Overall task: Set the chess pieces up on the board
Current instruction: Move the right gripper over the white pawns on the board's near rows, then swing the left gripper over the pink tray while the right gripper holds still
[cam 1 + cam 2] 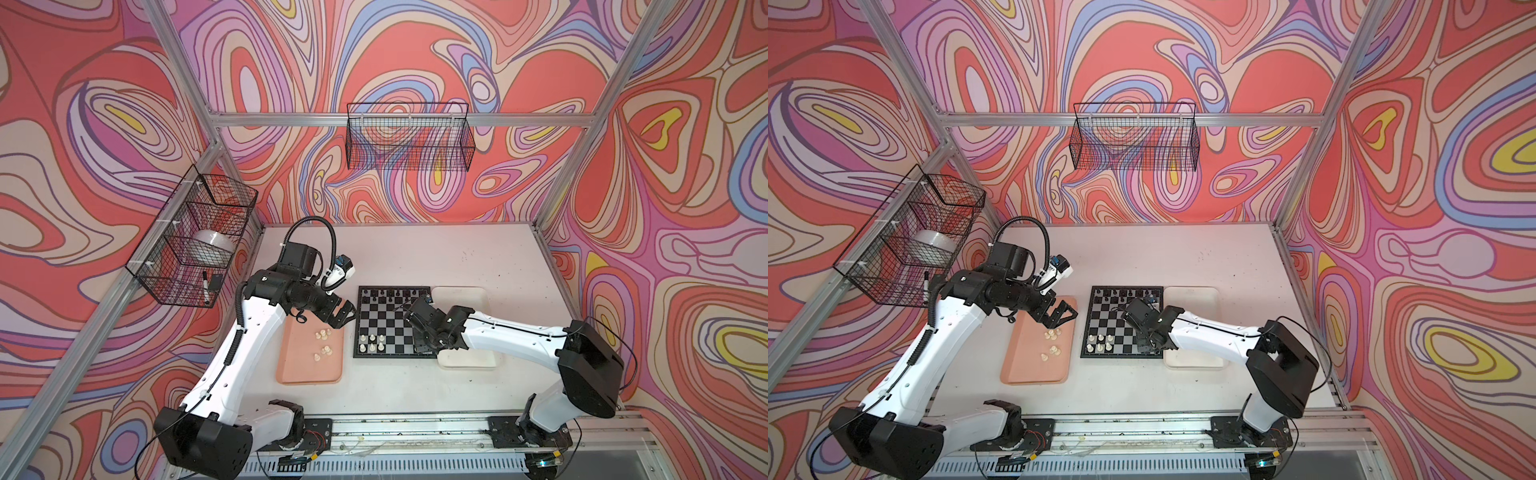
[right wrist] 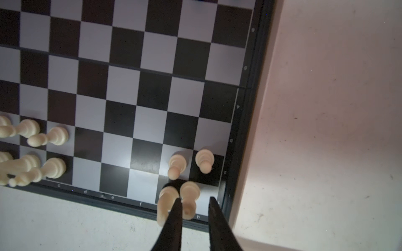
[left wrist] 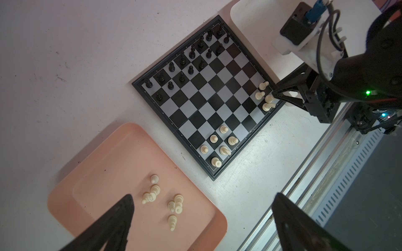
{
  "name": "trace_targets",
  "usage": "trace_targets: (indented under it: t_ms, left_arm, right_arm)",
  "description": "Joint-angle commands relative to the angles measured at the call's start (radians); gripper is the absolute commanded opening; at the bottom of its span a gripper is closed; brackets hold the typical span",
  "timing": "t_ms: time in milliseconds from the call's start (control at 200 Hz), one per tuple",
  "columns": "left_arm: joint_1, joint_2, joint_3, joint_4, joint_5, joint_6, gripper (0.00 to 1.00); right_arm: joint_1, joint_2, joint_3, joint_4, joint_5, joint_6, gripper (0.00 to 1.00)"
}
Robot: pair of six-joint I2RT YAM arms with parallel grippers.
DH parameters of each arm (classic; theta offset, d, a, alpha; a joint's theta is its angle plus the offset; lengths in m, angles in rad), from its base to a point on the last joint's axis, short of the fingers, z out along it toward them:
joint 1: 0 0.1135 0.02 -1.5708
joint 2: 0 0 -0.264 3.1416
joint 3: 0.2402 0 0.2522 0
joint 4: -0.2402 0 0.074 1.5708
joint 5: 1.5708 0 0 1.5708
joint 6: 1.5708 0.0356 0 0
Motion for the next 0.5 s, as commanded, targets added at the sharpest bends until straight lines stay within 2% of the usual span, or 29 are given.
trace_targets:
  t_ms: [0,496]
  left_arm:
    - [-0.009,0.001,0.001,-0.011,0.010,0.004,1.00]
    - [-0.010,0.004,0.004,-0.009,0.010,0.000,1.00]
  right_arm:
    - [0.005,0.020,0.021,0.017,0.009,0.002,0.22]
    - [0.006,0.038,0.014,0.021,0.004,-0.003,0.22]
